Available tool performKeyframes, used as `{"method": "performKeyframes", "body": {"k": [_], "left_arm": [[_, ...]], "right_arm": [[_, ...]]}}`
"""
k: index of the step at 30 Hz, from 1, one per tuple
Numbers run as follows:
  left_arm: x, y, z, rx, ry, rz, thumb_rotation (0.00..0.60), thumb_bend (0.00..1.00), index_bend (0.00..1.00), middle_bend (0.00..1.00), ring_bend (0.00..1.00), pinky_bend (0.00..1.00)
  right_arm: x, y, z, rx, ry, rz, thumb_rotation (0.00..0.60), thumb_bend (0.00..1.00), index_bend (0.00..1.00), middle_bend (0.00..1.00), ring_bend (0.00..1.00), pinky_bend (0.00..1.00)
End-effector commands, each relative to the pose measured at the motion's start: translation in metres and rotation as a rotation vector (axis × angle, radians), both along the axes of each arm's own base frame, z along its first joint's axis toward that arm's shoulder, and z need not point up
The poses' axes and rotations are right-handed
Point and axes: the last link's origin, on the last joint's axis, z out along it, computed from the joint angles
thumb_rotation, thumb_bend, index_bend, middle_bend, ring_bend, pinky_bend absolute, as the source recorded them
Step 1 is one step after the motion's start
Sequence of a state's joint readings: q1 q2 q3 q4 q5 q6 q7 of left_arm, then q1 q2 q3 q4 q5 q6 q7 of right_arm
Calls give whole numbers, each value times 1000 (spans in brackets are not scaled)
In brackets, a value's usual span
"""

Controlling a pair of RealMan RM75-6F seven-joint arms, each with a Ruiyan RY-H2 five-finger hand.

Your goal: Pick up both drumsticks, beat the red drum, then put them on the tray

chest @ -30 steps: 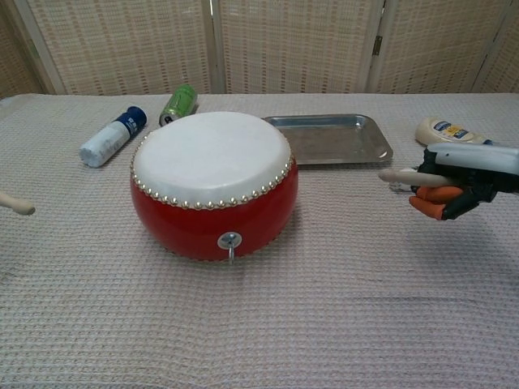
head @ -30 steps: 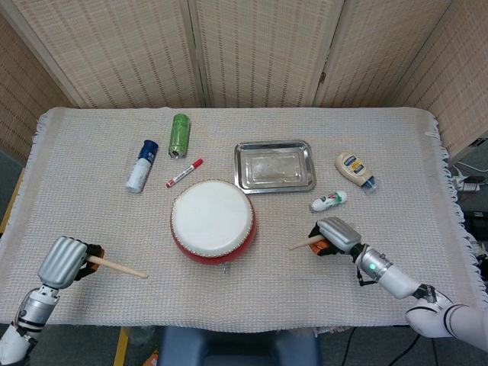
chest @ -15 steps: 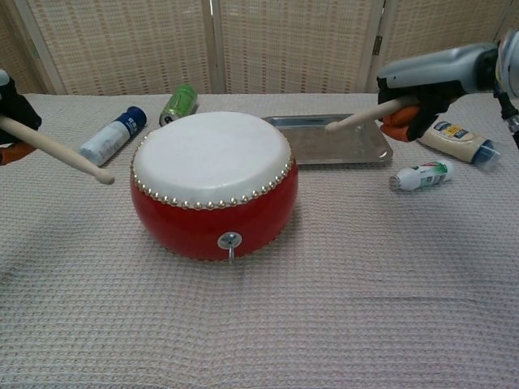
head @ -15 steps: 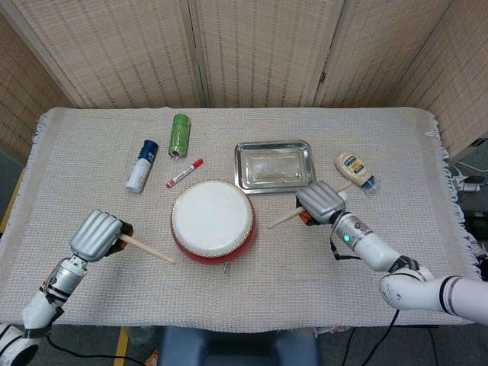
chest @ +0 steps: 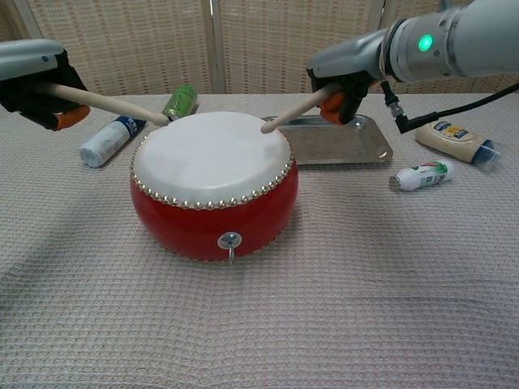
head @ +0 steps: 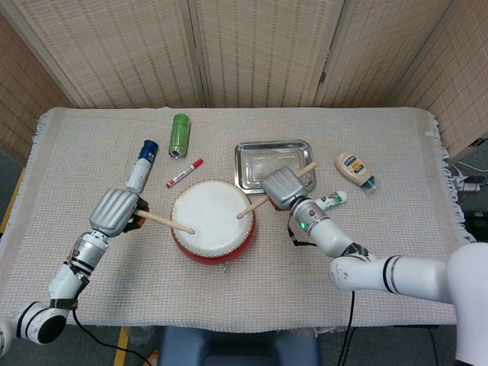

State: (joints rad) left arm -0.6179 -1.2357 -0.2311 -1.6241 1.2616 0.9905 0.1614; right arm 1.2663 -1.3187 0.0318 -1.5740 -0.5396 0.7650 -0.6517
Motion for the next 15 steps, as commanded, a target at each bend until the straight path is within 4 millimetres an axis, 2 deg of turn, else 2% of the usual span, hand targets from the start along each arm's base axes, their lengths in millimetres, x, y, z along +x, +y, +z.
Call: {"method": "performKeyframes", "body": {"k": [1, 5, 11, 15], "left_arm": [[6, 3, -4, 8, -57, 21, 600, 567, 944, 1000, 1000, 1000], [6, 7, -15, 29, -34, 24, 600, 567, 944, 1000, 1000, 1000], [6, 14, -43, 50, 69, 33, 600, 567, 943, 1000, 1000, 1000], [5, 17, -52, 52, 113, 35, 600, 567, 941, 1000, 1000, 1000]], "right_arm": [[-5, -5, -14, -27, 85, 10, 600, 857, 1000, 1000, 1000, 1000], [2, -6, -15, -46, 40, 18, 600, 857, 1000, 1000, 1000, 1000], [26, 0, 11, -43, -192, 22, 600, 857, 1000, 1000, 1000, 1000], [28, 1, 17, -41, -227, 26, 600, 857, 1000, 1000, 1000, 1000]]}}
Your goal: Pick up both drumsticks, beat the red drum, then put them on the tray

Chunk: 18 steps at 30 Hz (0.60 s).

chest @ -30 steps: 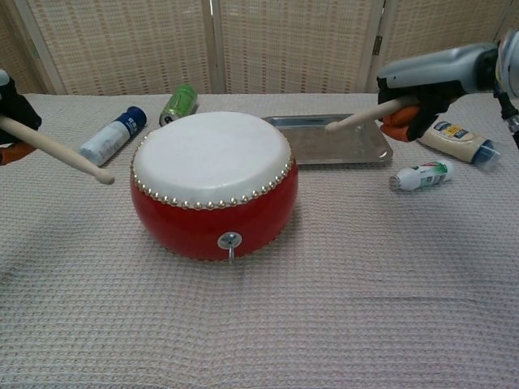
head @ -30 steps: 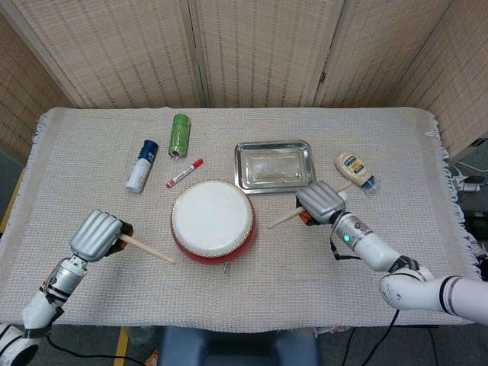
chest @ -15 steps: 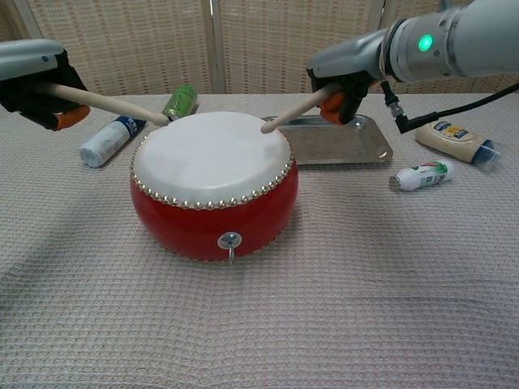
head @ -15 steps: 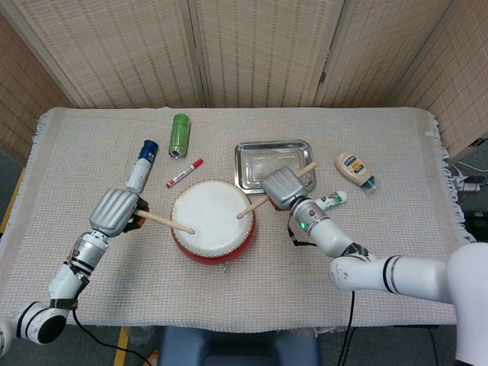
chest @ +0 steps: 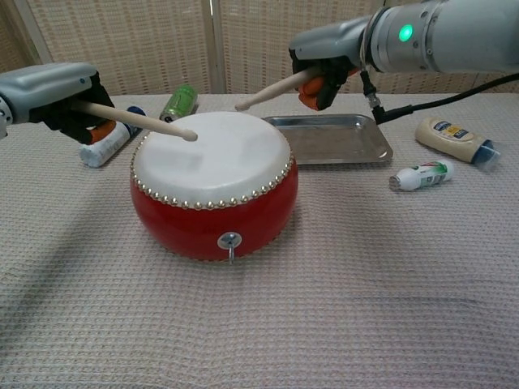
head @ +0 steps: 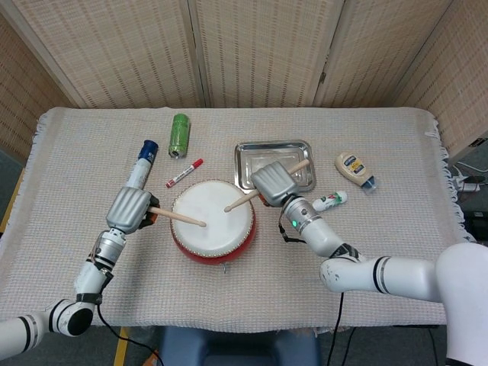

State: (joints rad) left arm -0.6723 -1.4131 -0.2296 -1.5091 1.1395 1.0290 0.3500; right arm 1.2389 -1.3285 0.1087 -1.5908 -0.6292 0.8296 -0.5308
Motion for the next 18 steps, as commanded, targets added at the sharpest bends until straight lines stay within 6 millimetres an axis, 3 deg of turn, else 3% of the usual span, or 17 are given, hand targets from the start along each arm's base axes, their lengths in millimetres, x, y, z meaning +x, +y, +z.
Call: {"method": "performKeyframes", "body": {"k": [1, 4, 12, 15, 18], "left_arm": [[-2, 5, -15, -2, 75, 9, 600, 567, 940, 1000, 1000, 1000], [-8, 10, -17, 25, 135, 33, 600, 567, 939, 1000, 1000, 1000], [3, 2, 21, 41, -60, 52, 600, 567, 933, 1000, 1000, 1000], [3, 0, 21, 37, -51, 40, 600, 567, 933, 1000, 1000, 1000], [1, 0, 9, 16, -6, 37, 600, 566, 933, 1000, 1000, 1000]], "right_arm": [[5, 2, 13, -4, -64, 8, 600, 857, 1000, 1000, 1000, 1000], [-5, 0, 5, 6, -3, 13, 600, 857, 1000, 1000, 1000, 1000], [-33, -7, -35, 23, 213, 7, 600, 856, 1000, 1000, 1000, 1000], [-31, -8, -39, 15, 220, 7, 600, 857, 1000, 1000, 1000, 1000], [-15, -7, -28, -9, 141, 29, 600, 857, 1000, 1000, 1000, 1000]]}}
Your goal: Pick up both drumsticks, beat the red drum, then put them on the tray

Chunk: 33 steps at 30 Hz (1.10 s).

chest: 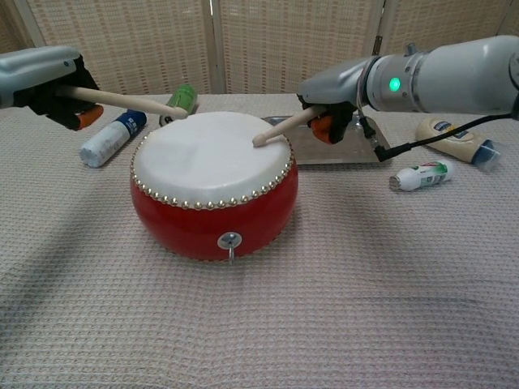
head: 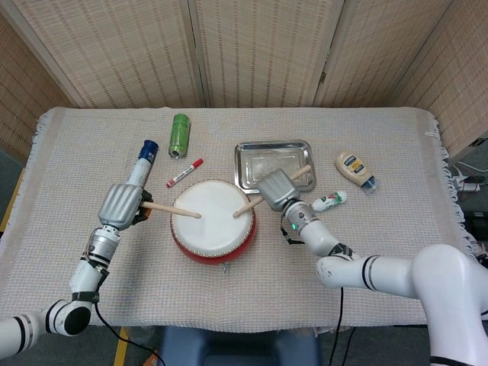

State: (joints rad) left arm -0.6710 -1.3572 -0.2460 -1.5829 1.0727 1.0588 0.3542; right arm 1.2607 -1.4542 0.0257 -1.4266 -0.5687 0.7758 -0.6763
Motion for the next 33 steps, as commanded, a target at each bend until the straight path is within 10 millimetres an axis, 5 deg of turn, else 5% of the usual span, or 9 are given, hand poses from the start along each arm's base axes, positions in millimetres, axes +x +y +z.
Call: {"method": "performKeyframes", "body": {"k": [1, 8, 17, 21, 29, 33], "left_arm": [[-3, -1, -16, -24, 57, -5, 600, 566, 933, 1000, 1000, 1000], [-8, 1, -42, -38, 188, -17, 600, 566, 933, 1000, 1000, 1000], [8, -3, 5, 37, 11, -28, 600, 566, 931, 1000, 1000, 1000], [6, -4, 3, 19, 34, -31, 600, 567, 930, 1000, 1000, 1000], [-7, -1, -37, -64, 153, -2, 600, 566, 931, 1000, 1000, 1000], [-5, 2, -33, -33, 121, 11, 600, 566, 930, 1000, 1000, 1000]], "right_arm": [[19, 3, 15, -19, -111, 24, 600, 857, 1000, 1000, 1000, 1000], [36, 10, 45, -9, -251, 32, 600, 857, 1000, 1000, 1000, 1000], [5, -3, 0, 14, -28, -2, 600, 857, 1000, 1000, 1000, 1000], [3, -7, -9, 1, 5, -18, 600, 857, 1000, 1000, 1000, 1000], [37, 4, 38, -18, -285, 6, 600, 857, 1000, 1000, 1000, 1000], [33, 5, 44, -14, -279, 12, 600, 857, 1000, 1000, 1000, 1000]]}}
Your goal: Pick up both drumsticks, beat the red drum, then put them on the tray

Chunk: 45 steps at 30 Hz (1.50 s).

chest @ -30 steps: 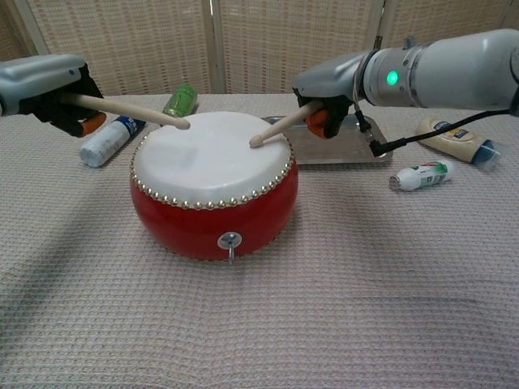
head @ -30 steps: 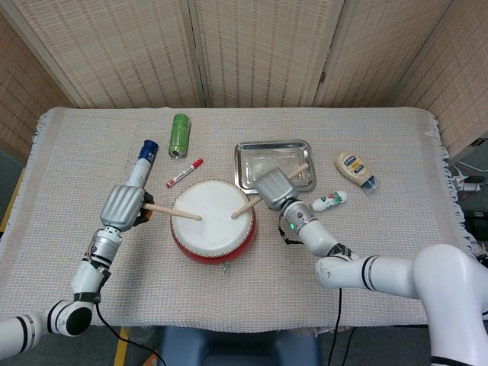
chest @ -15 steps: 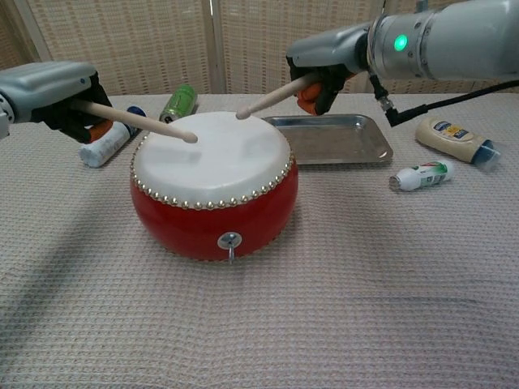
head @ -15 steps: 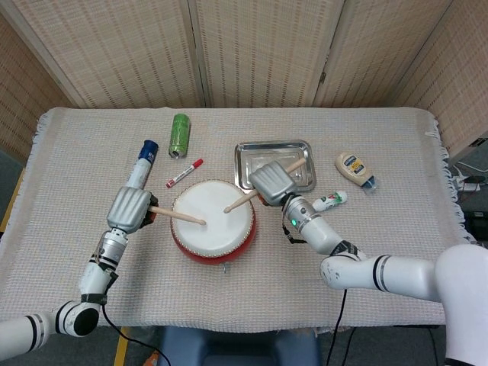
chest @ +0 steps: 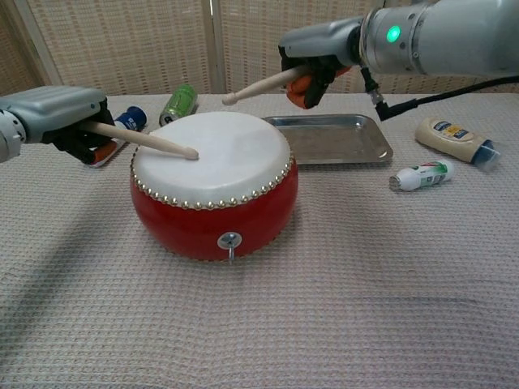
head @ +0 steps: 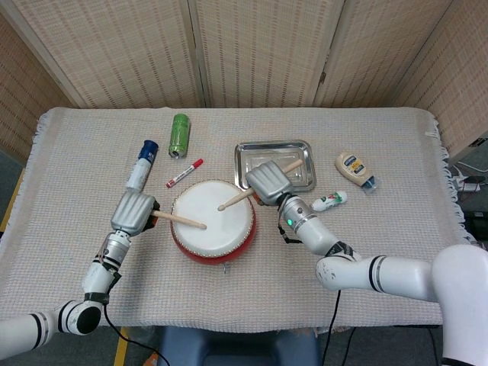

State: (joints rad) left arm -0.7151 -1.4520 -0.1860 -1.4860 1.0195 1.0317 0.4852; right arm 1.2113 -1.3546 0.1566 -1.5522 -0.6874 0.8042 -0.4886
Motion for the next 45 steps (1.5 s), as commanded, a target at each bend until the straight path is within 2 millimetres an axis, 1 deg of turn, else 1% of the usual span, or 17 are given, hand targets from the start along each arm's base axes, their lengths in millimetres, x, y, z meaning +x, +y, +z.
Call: {"method": "performKeyframes", "body": {"k": [1, 4, 6, 8, 11, 13, 17, 20, 22, 25, 28, 32, 35, 37, 39, 43, 45], "left_arm": [[5, 1, 8, 29, -46, -1, 600, 567, 930, 1000, 1000, 1000], [10, -1, 25, 71, -102, -17, 600, 567, 930, 1000, 1000, 1000], [14, -2, 35, 85, -141, -22, 600, 568, 930, 1000, 1000, 1000], [15, -3, 41, 89, -166, -24, 600, 568, 930, 1000, 1000, 1000], [14, -4, 42, 83, -169, -23, 600, 567, 930, 1000, 1000, 1000], [13, -3, 37, 68, -158, -16, 600, 567, 930, 1000, 1000, 1000], [11, -1, 15, 21, -107, -6, 600, 566, 930, 1000, 1000, 1000], [8, 1, 1, 8, -45, -6, 600, 567, 930, 1000, 1000, 1000], [5, 2, -3, 15, 11, -15, 600, 567, 929, 1000, 1000, 1000], [5, 4, 1, 48, 33, -17, 600, 566, 929, 1000, 1000, 1000], [11, 3, 17, 81, -48, -15, 600, 566, 929, 1000, 1000, 1000], [21, -2, 41, 114, -137, -42, 600, 567, 928, 1000, 1000, 1000], [26, -4, 48, 113, -155, -56, 600, 566, 928, 1000, 1000, 1000], [26, -4, 46, 103, -151, -57, 600, 567, 928, 1000, 1000, 1000], [25, -4, 39, 83, -140, -50, 600, 567, 928, 1000, 1000, 1000], [19, -2, 17, 40, -86, -36, 600, 567, 928, 1000, 1000, 1000], [14, -1, 5, 21, -42, -31, 600, 567, 928, 1000, 1000, 1000]], "right_arm": [[-5, 0, 7, -6, 3, 3, 600, 857, 1000, 1000, 1000, 1000], [-16, -2, -10, 10, 86, 0, 600, 857, 1000, 1000, 1000, 1000], [-25, -4, -25, 20, 158, 0, 600, 857, 1000, 1000, 1000, 1000], [-32, -6, -38, 24, 222, 2, 600, 857, 1000, 1000, 1000, 1000], [-34, -7, -48, 17, 263, 1, 600, 857, 1000, 1000, 1000, 1000], [-28, -8, -44, 5, 232, -1, 600, 857, 1000, 1000, 1000, 1000], [-5, -8, -16, -24, 45, -3, 600, 857, 1000, 1000, 1000, 1000], [2, -5, 2, -31, -7, 21, 600, 857, 1000, 1000, 1000, 1000], [3, -2, 7, -27, -24, 26, 600, 857, 1000, 1000, 1000, 1000], [-2, -1, 6, -11, -12, 18, 600, 857, 1000, 1000, 1000, 1000], [-14, -3, -7, 8, 57, 6, 600, 857, 1000, 1000, 1000, 1000], [-32, -7, -31, 25, 177, -7, 600, 857, 1000, 1000, 1000, 1000], [-38, -9, -42, 24, 239, -8, 600, 856, 1000, 1000, 1000, 1000], [-37, -9, -44, 17, 242, -8, 600, 857, 1000, 1000, 1000, 1000], [-30, -9, -38, 4, 199, -3, 600, 857, 1000, 1000, 1000, 1000], [-12, -5, -13, -13, 44, 7, 600, 857, 1000, 1000, 1000, 1000], [-8, -2, -2, -14, 3, 17, 600, 857, 1000, 1000, 1000, 1000]]}}
